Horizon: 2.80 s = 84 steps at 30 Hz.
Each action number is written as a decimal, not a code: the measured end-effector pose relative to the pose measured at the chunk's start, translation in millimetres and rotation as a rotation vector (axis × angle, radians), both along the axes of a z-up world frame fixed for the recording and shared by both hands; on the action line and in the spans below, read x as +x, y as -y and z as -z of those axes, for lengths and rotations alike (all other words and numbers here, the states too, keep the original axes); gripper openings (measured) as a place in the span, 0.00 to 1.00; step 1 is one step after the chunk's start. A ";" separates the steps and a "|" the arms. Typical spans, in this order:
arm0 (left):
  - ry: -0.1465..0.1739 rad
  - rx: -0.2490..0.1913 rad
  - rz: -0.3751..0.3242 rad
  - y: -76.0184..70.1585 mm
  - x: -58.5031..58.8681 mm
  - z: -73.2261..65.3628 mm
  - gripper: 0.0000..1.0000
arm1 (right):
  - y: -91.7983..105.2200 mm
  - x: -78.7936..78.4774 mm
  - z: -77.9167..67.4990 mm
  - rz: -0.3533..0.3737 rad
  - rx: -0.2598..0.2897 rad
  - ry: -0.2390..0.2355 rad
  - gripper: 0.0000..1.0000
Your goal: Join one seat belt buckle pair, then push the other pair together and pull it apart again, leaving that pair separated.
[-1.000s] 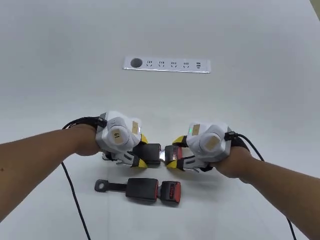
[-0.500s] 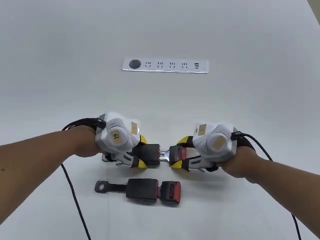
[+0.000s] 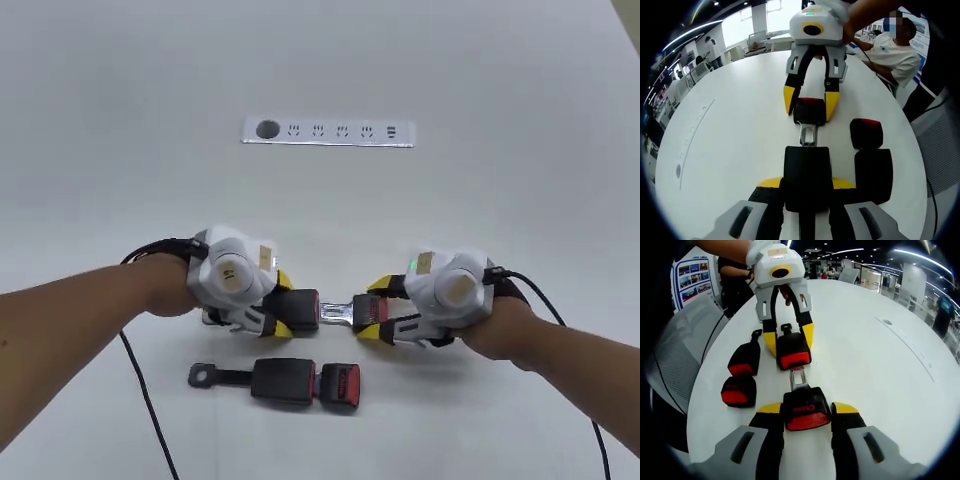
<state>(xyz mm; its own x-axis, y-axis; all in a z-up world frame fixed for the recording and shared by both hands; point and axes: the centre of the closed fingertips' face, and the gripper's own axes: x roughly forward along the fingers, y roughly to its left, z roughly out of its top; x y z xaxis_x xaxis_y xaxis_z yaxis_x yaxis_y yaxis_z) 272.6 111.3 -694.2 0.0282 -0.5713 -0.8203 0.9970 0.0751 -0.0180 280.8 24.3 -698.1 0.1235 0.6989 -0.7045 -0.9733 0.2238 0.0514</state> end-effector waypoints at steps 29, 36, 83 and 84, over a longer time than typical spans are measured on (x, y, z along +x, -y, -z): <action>-0.005 -0.021 -0.013 -0.8 0.0 0.3 0.35 | 58.8 -3.3 -3.8 0.017 -0.005 -0.006 0.35; -0.006 -0.025 -0.019 -0.3 -0.6 0.0 0.35 | 72.8 -7.8 -6.2 0.021 -0.010 -0.008 0.35; -0.074 -0.154 -0.319 -6.2 8.2 -20.7 0.79 | 93.2 4.7 -21.5 0.336 0.039 0.070 0.67; -0.067 -0.155 -0.344 -8.2 9.0 -22.2 0.83 | 93.9 7.2 -23.3 0.368 0.052 0.076 0.68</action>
<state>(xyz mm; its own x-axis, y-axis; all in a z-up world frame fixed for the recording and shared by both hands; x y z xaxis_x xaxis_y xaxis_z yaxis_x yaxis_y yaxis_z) 281.6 119.6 -672.0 0.1889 -0.6550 -0.7316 0.9103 0.3963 -0.1198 288.0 -69.7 -674.8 0.4237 0.6327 -0.6482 -0.8295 0.5585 0.0030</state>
